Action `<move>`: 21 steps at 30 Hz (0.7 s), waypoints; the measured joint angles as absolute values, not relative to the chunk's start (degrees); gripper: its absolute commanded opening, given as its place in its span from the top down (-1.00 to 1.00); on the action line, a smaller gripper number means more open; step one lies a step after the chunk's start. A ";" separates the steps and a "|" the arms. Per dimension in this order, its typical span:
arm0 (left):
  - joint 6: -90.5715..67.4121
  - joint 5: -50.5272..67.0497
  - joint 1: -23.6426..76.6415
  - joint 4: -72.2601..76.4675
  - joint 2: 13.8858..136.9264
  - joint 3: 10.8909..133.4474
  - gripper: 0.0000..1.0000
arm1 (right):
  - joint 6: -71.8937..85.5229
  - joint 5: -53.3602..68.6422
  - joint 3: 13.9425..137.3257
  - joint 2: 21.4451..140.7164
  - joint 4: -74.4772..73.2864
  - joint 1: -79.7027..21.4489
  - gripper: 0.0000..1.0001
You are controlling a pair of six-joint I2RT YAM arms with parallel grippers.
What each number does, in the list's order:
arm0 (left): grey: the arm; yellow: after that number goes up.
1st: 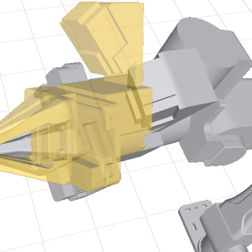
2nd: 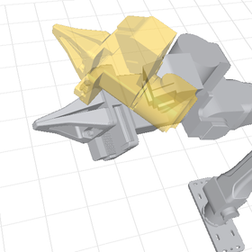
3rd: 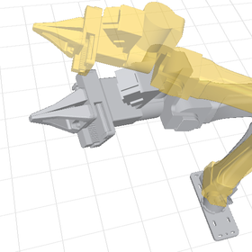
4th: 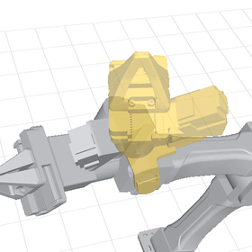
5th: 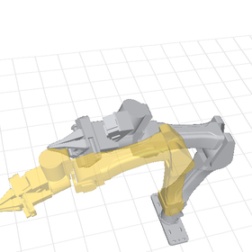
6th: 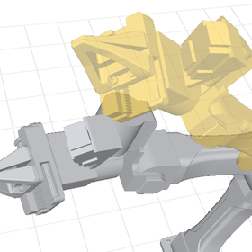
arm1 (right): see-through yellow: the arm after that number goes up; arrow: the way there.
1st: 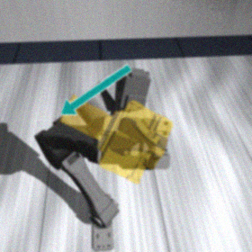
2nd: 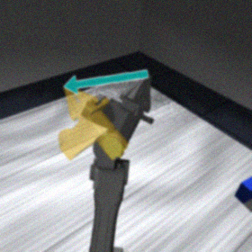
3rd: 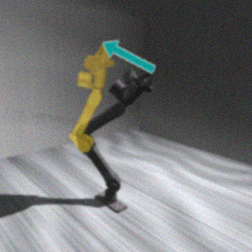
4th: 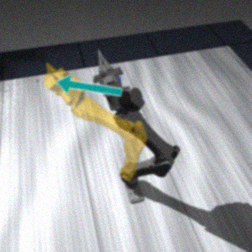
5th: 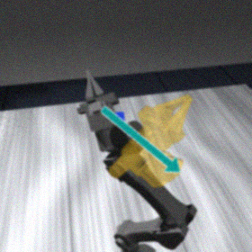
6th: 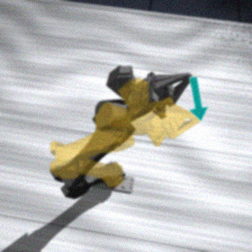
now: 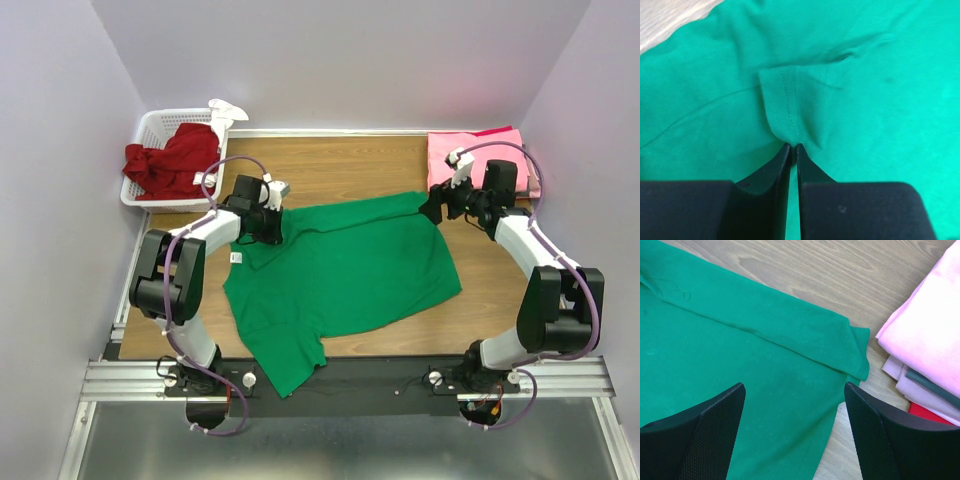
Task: Fold and stack the t-shirts
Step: Fold the tshirt
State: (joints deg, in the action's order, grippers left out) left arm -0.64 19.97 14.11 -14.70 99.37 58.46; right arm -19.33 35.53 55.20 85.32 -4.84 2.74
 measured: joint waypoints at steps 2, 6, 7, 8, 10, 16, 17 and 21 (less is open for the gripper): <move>-0.64 20.58 14.61 -14.81 98.26 58.30 0.71 | -19.33 35.53 55.20 85.32 -4.84 2.76 -0.73; -1.13 22.22 15.99 -14.70 95.44 57.43 0.73 | -19.33 35.59 55.20 85.32 -4.84 2.94 -0.73; -1.34 22.61 16.27 -14.52 95.00 57.14 0.73 | -19.33 35.62 55.20 85.32 -4.84 2.98 -0.73; -1.58 22.98 16.60 -14.48 94.61 56.75 0.73 | -19.33 35.62 55.20 85.32 -4.84 3.07 -0.73; -2.20 24.01 18.02 -14.44 94.11 55.66 0.69 | -19.33 35.68 55.20 85.32 -4.84 3.11 -0.73; -3.09 25.10 21.08 -14.26 93.97 53.47 0.48 | -19.33 35.70 55.20 85.32 -4.84 3.14 -0.73; -3.25 25.23 21.61 -14.31 93.93 53.19 0.36 | -19.33 35.70 55.20 85.32 -4.84 3.14 -0.73; -3.42 26.06 23.20 -14.59 92.68 52.31 0.12 | -19.33 35.73 55.20 85.32 -4.84 3.25 -0.73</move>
State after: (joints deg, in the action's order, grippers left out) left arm -3.42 26.06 23.20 -14.59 92.68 52.31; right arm -19.33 35.73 55.20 85.32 -4.84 3.25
